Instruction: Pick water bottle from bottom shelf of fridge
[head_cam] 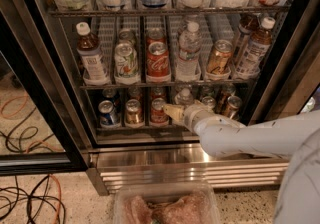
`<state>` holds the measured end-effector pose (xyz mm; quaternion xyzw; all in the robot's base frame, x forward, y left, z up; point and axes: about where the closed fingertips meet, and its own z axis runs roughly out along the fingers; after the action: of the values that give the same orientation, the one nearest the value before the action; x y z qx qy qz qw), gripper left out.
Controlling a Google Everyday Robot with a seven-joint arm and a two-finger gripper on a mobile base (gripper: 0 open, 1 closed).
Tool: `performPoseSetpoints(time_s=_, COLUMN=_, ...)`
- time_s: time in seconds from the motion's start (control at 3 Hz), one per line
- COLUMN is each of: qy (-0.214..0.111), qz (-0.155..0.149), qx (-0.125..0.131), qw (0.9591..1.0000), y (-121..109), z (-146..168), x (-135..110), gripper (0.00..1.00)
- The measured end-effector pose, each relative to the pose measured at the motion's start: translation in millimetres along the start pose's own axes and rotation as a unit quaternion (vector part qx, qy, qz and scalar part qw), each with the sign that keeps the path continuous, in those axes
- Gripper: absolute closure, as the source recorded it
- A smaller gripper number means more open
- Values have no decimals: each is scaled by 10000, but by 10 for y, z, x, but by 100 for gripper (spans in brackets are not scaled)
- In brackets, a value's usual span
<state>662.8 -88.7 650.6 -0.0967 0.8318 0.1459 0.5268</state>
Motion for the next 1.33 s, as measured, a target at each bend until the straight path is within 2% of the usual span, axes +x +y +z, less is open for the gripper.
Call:
performPoseSetpoints(time_s=0.67, qy=-182, qz=31, qx=279, qw=9994, y=-234, z=131, x=-142, gripper=26)
performPoseSetpoints(time_s=1.0, qy=-174, qz=69, qx=337, qw=9993, y=-287, z=212, x=-152, gripper=25)
performPoseSetpoints(time_s=1.33, qy=-123, qz=156, qx=344, qw=9992, y=-298, z=259, x=-102, gripper=44)
